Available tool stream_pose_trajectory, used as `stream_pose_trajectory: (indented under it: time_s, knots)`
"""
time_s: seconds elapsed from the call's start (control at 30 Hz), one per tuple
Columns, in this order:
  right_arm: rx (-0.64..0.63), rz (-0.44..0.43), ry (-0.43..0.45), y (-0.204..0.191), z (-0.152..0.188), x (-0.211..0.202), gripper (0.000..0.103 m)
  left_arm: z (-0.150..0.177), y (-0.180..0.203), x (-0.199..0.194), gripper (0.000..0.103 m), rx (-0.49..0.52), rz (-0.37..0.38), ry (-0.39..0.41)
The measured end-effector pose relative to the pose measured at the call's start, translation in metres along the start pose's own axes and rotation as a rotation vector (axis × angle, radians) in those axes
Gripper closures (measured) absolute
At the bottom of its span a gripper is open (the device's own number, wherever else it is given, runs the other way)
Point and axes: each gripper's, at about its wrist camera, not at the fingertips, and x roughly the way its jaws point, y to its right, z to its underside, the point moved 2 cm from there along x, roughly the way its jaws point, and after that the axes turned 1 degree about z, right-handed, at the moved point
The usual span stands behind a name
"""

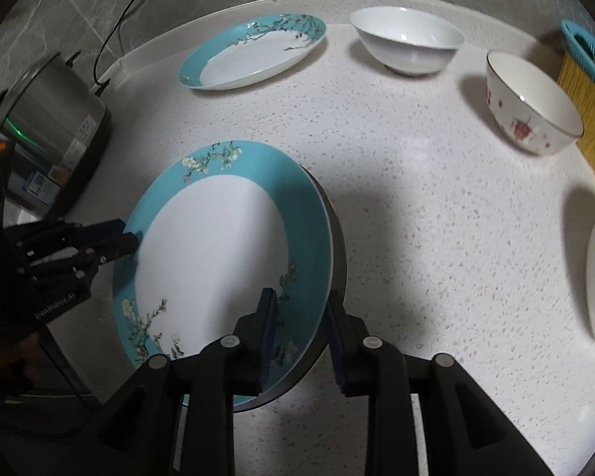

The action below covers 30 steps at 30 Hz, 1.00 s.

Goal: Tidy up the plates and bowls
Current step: 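Open both grippers and lift them off the stacked plates, then move both grippers to the teal floral plate beside the wall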

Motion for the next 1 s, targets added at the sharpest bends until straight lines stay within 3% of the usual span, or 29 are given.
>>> stream_pose_trajectory:
  time_s: [0.03, 0.1, 0.17, 0.27, 0.3, 0.37, 0.4, 0.5, 0.6, 0.73, 0.83, 1.0]
  knots:
    - [-0.016, 0.022, 0.008, -0.003, 0.0, 0.0, 0.072, 0.0, -0.002, 0.0, 0.074, -0.005, 0.002, 0.0]
    - [-0.031, 0.057, 0.023, -0.007, 0.001, 0.001, 0.067, 0.0, -0.008, -0.001, 0.047, -0.016, 0.018, 0.007]
    - [-0.024, 0.086, 0.026, -0.007, 0.002, 0.002, 0.057, -0.002, -0.011, -0.003, 0.044, -0.018, 0.025, 0.016]
    - [0.011, 0.111, 0.03, -0.004, 0.004, 0.001, 0.057, -0.007, -0.022, -0.009, 0.044, -0.032, 0.055, 0.048]
    - [0.033, 0.116, 0.036, 0.0, 0.005, -0.001, 0.056, -0.01, -0.027, -0.012, 0.038, -0.041, 0.07, 0.063]
    - [0.11, 0.101, 0.064, 0.009, 0.005, -0.01, 0.039, -0.017, -0.039, -0.02, 0.024, -0.059, 0.086, 0.108]
    - [0.155, 0.081, 0.084, 0.015, 0.006, -0.015, 0.035, -0.02, -0.044, -0.022, 0.019, -0.066, 0.095, 0.124]
    - [0.339, -0.014, 0.168, 0.04, 0.003, -0.041, 0.03, -0.039, -0.07, -0.029, 0.003, -0.115, 0.184, 0.159]
    - [0.513, -0.167, 0.258, 0.061, -0.006, -0.065, 0.023, -0.066, -0.101, -0.029, 0.0, -0.222, 0.257, 0.176]
    - [0.631, -0.359, 0.337, 0.069, -0.038, -0.084, 0.005, -0.111, -0.134, -0.03, 0.0, -0.313, 0.263, 0.214]
    - [0.623, -0.461, 0.342, 0.064, -0.08, -0.076, 0.001, -0.145, -0.146, -0.027, 0.0, -0.325, 0.221, 0.234]
    - [0.558, -0.492, 0.268, 0.058, -0.141, -0.032, 0.0, -0.186, -0.158, -0.007, 0.0, -0.33, 0.155, 0.198]
